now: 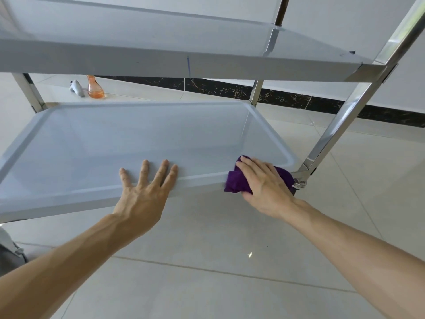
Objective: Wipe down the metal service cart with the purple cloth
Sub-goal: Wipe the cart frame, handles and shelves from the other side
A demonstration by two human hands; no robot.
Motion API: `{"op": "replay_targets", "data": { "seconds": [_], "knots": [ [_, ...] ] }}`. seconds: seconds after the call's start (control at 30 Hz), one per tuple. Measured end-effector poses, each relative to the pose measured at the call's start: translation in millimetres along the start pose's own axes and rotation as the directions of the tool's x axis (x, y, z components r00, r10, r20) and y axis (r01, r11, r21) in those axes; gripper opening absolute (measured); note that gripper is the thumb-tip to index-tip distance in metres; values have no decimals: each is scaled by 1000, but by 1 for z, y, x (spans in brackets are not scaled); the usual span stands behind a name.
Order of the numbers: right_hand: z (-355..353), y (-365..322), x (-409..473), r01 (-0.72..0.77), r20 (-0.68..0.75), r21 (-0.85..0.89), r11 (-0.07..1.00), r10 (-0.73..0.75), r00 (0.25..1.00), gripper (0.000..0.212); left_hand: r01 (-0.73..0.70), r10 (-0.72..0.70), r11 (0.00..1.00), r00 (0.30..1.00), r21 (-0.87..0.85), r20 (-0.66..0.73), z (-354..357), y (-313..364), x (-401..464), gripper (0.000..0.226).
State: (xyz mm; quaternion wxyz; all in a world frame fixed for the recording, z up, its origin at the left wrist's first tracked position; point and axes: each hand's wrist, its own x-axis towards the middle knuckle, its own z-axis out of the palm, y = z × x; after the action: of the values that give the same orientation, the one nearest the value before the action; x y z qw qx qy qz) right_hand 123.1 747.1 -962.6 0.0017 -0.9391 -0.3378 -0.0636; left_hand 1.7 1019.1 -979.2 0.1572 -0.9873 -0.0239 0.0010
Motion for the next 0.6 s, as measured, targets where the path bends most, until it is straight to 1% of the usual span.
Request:
{"op": "replay_targets", "data": {
  "seconds": [0.07, 0.13, 0.23, 0.3, 0.37, 0.43, 0.47, 0.53, 0.6],
  "knots": [
    [-2, 8, -1, 50, 21, 17, 999, -50, 999, 76, -6, 6, 1000, 1000, -16, -6, 0, -1, -1, 87],
    [-8, 26, -7, 67, 51, 33, 997, -68, 996, 77, -10, 10, 1000, 1000, -24, -10, 0, -2, -1, 86],
    [-16, 57, -17, -33, 81, 85, 996, 26, 996, 76, -17, 17, 999, 1000, -52, -8, -1, -4, -2, 83],
    [-21, 70, -24, -116, 96, 133, 984, 104, 990, 72, -32, 32, 993, 999, -112, -3, -4, -6, -3, 80],
    [-24, 68, -26, -145, 90, 189, 971, 130, 987, 66, -44, 46, 981, 999, -187, 2, -8, -11, -4, 75],
    [-27, 49, -22, -93, 57, 231, 969, 82, 995, 60, -58, 58, 963, 998, -263, -9, -13, -16, -4, 69],
    [-29, 36, -18, -51, 43, 249, 967, 42, 998, 58, -73, 65, 951, 997, -299, -35, -16, -18, -6, 66],
    [-34, 7, -11, 32, 29, 268, 963, -41, 999, 55, -128, 86, 914, 989, -386, -125, -24, -21, -12, 60],
    [-39, -21, -5, 84, 11, 278, 957, -90, 996, 52, -213, 123, 885, 964, -414, -235, -32, -22, -24, 54]
  ]
}}
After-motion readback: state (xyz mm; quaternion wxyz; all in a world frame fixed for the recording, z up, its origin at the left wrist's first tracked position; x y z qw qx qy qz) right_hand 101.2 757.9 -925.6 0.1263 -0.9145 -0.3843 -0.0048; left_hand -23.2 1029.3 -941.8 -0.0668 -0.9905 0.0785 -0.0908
